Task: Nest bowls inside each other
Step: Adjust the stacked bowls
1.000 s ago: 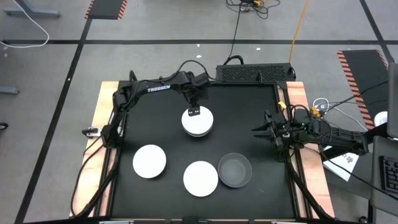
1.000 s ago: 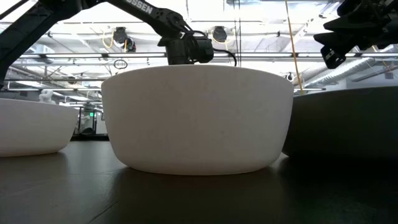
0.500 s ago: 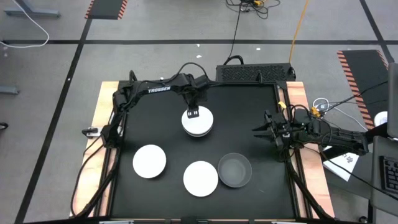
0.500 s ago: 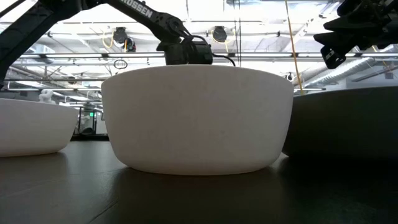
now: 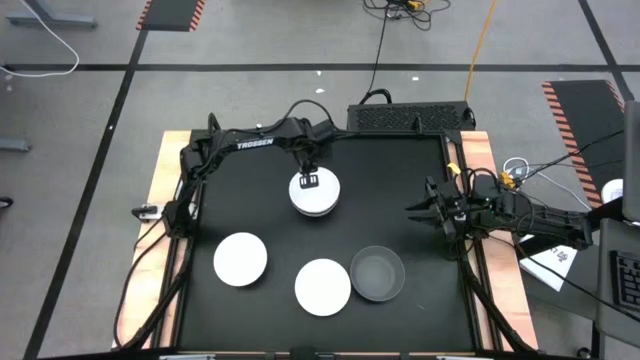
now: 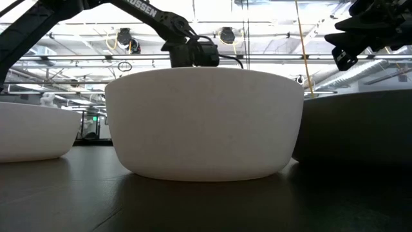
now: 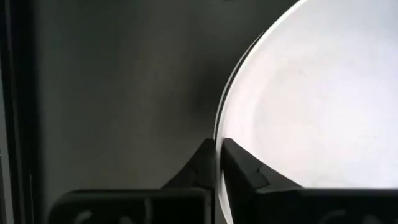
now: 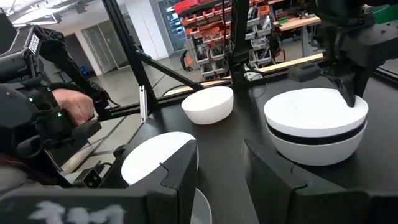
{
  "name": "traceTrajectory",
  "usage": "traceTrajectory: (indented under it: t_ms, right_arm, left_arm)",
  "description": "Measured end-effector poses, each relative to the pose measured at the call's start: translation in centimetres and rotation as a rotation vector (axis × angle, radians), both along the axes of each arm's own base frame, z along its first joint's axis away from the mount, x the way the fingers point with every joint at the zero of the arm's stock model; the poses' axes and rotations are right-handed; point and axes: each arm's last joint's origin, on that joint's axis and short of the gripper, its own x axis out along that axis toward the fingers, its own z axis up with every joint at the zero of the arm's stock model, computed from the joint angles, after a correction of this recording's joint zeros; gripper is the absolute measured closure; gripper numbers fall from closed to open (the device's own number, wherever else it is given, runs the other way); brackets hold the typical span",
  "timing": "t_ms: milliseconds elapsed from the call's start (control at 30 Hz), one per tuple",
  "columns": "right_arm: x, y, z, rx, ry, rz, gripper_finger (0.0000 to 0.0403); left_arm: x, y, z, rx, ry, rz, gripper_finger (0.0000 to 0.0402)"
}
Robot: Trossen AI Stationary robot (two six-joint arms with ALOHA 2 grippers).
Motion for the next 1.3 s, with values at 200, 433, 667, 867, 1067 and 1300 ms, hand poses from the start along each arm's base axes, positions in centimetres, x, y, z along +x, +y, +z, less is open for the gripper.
traceTrajectory:
  t_ms: [200, 433, 667, 867, 1067, 1300]
  right_arm:
    - [0.0, 0.0, 0.0, 0.000, 0.000, 0.000, 0.0282]
    - [0.0, 0.0, 0.0, 0.000, 0.000, 0.000, 0.0282]
    - [0.0, 0.0, 0.0, 0.000, 0.000, 0.000, 0.0282]
    - [0.0, 0.0, 0.0, 0.000, 0.000, 0.000, 0.0282]
    - [0.0, 0.0, 0.0, 0.000, 0.000, -0.001, 0.0282]
    - [0.0, 0.0, 0.0, 0.000, 0.000, 0.000, 0.0282]
  left_arm:
    - [-0.3, 0.0, 0.4, -0.045, 0.021, -0.014, 0.0392]
    - [0.0, 0.1, 2.1, -0.036, 0.007, -0.015, 0.0394]
    - [0.1, 0.3, 3.2, -0.060, -0.031, -0.023, 0.0396]
    - [-0.2, 0.7, 3.2, -0.103, -0.042, -0.014, 0.0397]
    - [-0.2, 0.7, 3.2, -0.107, -0.045, -0.015, 0.0397]
    - [0.2, 0.3, 2.8, -0.102, -0.066, -0.007, 0.0397]
